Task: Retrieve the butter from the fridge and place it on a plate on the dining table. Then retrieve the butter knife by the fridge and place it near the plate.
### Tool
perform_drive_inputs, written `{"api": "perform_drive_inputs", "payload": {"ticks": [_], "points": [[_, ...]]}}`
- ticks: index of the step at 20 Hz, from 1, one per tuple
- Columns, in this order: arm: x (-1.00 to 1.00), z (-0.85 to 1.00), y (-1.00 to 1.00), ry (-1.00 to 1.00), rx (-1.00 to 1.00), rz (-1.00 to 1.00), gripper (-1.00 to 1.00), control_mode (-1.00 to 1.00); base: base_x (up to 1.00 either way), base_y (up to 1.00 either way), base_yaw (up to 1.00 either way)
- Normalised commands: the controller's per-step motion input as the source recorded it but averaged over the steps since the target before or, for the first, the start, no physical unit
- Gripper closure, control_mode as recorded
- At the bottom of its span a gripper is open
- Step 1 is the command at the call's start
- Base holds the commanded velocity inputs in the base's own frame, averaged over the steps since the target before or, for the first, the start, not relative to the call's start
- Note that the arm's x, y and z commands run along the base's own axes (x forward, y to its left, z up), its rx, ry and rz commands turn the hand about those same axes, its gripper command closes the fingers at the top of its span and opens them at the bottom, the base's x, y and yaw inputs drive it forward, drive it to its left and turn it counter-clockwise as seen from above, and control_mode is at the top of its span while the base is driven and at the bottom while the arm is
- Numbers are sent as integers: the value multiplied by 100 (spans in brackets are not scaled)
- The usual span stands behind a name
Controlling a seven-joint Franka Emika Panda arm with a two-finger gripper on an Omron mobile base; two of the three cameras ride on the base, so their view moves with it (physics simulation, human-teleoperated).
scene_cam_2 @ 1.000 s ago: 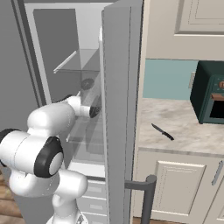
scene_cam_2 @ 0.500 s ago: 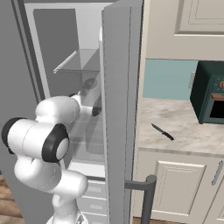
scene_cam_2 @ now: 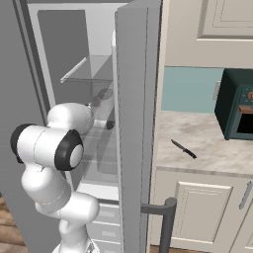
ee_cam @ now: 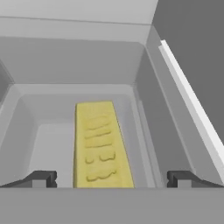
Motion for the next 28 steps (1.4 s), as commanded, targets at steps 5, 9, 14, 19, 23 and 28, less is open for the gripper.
{"api": "perform_drive_inputs", "payload": {"ticks": [5, 9, 14, 19, 23, 28], "points": [[14, -23, 0, 1, 0, 0, -100, -100, 0, 0, 0], [11, -22, 0, 0, 1, 2, -100, -100, 0, 0, 0], [3, -22, 0, 2, 3, 1, -100, -100, 0, 0, 0], [0, -28, 0, 5, 2, 0, 100, -100, 0, 0, 0], [0, -21, 5, 2, 0, 0, 100, -100, 0, 0, 0], [0, -13, 9, -2, 0, 0, 100, -100, 0, 0, 0]]}}
